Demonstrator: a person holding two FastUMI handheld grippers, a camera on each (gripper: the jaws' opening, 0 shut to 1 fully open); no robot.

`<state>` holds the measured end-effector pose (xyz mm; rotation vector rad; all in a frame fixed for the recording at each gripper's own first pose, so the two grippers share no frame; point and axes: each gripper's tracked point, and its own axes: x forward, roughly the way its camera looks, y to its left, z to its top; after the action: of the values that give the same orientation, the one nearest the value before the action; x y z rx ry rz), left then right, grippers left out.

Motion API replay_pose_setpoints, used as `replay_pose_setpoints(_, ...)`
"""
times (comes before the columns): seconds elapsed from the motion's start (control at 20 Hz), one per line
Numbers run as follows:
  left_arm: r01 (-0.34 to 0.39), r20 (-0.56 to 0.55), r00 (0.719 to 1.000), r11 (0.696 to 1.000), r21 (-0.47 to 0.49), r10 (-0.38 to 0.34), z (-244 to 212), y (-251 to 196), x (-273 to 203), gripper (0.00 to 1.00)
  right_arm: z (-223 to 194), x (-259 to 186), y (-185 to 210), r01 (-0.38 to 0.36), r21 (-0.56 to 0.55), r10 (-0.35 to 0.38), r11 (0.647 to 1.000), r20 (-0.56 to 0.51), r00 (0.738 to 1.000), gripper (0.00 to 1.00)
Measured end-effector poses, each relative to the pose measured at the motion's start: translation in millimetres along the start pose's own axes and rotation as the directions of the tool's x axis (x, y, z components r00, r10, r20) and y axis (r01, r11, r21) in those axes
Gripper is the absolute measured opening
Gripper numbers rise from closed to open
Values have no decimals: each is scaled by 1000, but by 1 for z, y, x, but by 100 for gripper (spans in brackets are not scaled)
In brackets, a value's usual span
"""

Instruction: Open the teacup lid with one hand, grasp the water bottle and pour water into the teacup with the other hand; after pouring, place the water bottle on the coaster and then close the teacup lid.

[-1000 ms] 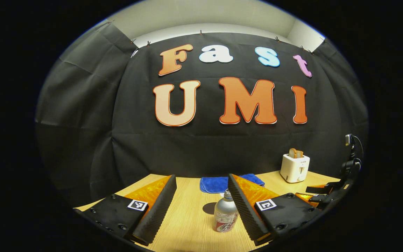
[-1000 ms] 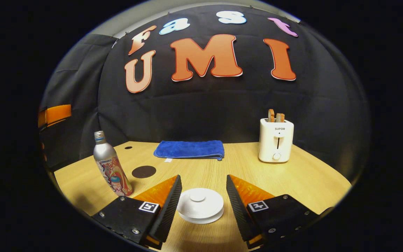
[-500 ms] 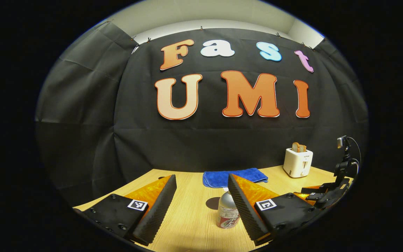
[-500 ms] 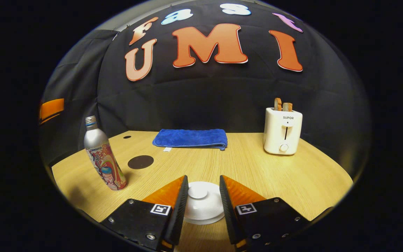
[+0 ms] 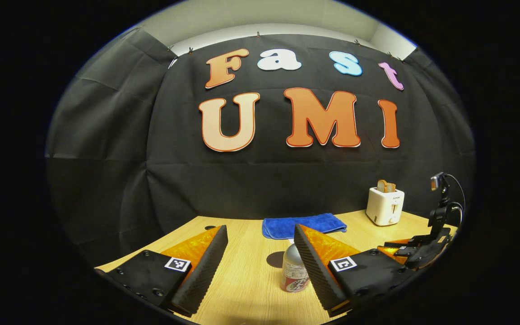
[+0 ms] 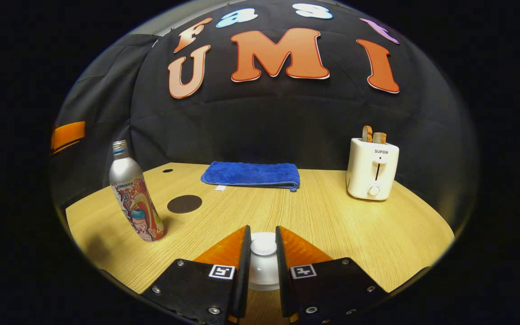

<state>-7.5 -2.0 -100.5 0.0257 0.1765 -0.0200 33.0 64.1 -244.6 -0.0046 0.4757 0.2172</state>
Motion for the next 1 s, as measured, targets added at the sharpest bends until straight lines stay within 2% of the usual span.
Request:
replay_pose_setpoints(0.1, 10, -5, 1000, 1000, 2, -10, -3, -4, 1, 97, 0, -1, 0, -4, 14, 4, 1000, -2, 1000, 30)
replay_pose_setpoints(0.25, 35, -16, 999, 999, 6, -35, -9, -14, 2, 97, 0, -1, 0, -9, 36, 9, 999, 3, 1000, 22)
replay_pose_setpoints(0.4, 74, -30, 997, 997, 4, -74, -19, -26, 4, 96, 2, -2, -3, 4, 27, -4, 1000, 18, 1000, 20)
replay_pose_setpoints(0.7, 142, -89, 985, 989, -49, -146, -49, -50, 10, 96, 20, -13, -2, -12, 50, 9, 999, 61, 998, 20)
replay_pose_setpoints(1.0, 165, -182, 966, 979, -119, -185, -90, -62, 26, 97, 41, -30, -5, -8, 51, 3, 999, 106, 994, 20)
